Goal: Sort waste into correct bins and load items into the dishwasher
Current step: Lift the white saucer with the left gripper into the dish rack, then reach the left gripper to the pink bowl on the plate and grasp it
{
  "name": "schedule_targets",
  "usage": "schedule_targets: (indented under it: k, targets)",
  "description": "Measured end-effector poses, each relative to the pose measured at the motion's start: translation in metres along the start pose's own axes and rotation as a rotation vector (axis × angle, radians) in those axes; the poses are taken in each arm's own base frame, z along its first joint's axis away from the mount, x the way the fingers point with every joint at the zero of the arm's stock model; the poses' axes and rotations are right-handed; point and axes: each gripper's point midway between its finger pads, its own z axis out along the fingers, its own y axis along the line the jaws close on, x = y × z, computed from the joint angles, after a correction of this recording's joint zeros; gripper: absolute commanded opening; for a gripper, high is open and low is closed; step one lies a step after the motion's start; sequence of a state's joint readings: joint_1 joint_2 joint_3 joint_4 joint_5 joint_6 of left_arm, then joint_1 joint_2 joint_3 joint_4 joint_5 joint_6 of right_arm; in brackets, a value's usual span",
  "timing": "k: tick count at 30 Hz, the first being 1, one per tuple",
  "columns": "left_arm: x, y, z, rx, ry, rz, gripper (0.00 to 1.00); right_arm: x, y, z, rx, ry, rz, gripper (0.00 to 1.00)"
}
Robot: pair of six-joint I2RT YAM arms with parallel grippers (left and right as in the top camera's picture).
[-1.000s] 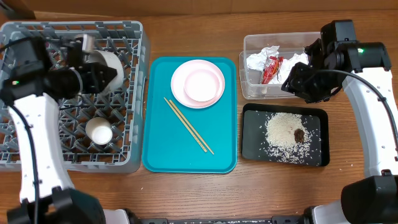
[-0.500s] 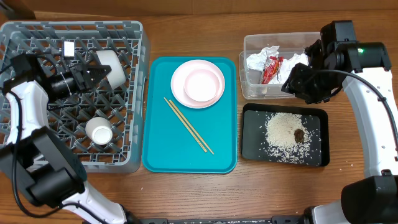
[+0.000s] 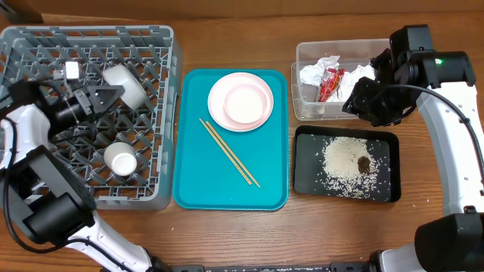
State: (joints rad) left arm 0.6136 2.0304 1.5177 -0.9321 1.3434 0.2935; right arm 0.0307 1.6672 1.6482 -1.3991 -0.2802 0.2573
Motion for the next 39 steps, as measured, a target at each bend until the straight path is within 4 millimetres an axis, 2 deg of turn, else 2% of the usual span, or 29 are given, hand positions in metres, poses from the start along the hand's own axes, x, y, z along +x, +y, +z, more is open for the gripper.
schedule_targets:
  k: [1,3,5,6,7,13,16,18,22,23,24,28,34,39]
  targets:
    - [0.001,0.005,-0.005,-0.021,-0.003,-0.014,0.5,0.0,0.0,0.0,0.0,0.0,0.0,0.43]
    - [0.002,0.011,-0.013,-0.045,-0.011,-0.039,0.73,0.0,0.0,0.0,0.0,0.0,0.0,0.43]
    - [0.002,0.015,-0.019,-0.063,-0.019,-0.06,0.85,0.0,0.0,0.0,0.0,0.0,0.001,0.43]
    - [0.003,0.017,-0.022,-0.07,-0.023,-0.07,0.96,0.0,0.0,0.0,0.0,0.0,0.0,0.43]
    - [0.003,0.018,-0.025,-0.076,-0.026,-0.076,1.0,0.0,0.0,0.0,0.0,0.0,0.001,0.43]
    - [0.005,0.022,-0.033,-0.132,-0.019,-0.091,1.0,0.0,0.0,0.0,0.0,0.0,0.0,0.43]
    - [0.004,0.016,-0.038,-0.205,-0.008,-0.049,1.0,0.0,0.0,0.0,0.0,0.0,0.0,0.43]
    - [0.002,0.002,-0.041,-0.249,-0.006,0.003,1.0,0.0,0.0,0.0,0.0,0.0,0.0,0.43]
    - [-0.004,-0.052,-0.035,-0.3,0.0,0.181,1.0,0.0,-0.002,0.0,0.013,-0.002,0.001,0.44]
    - [-0.003,-0.078,-0.025,-0.311,0.016,0.269,1.0,0.0,-0.006,0.0,0.031,-0.003,0.003,0.44]
    - [-0.001,-0.092,-0.016,-0.315,0.032,0.316,1.0,-0.001,-0.009,0.0,0.054,-0.009,0.004,0.45]
    - [0.017,-0.126,0.032,-0.355,0.129,0.467,1.0,-0.004,-0.021,-0.001,0.122,-0.031,0.007,0.47]
    - [0.067,-0.144,0.122,-0.419,0.324,0.649,1.0,-0.009,-0.031,-0.004,0.162,-0.049,0.018,0.54]
    - [0.102,-0.14,0.181,-0.488,0.425,0.792,1.0,-0.011,-0.039,-0.006,0.175,-0.055,0.042,0.56]
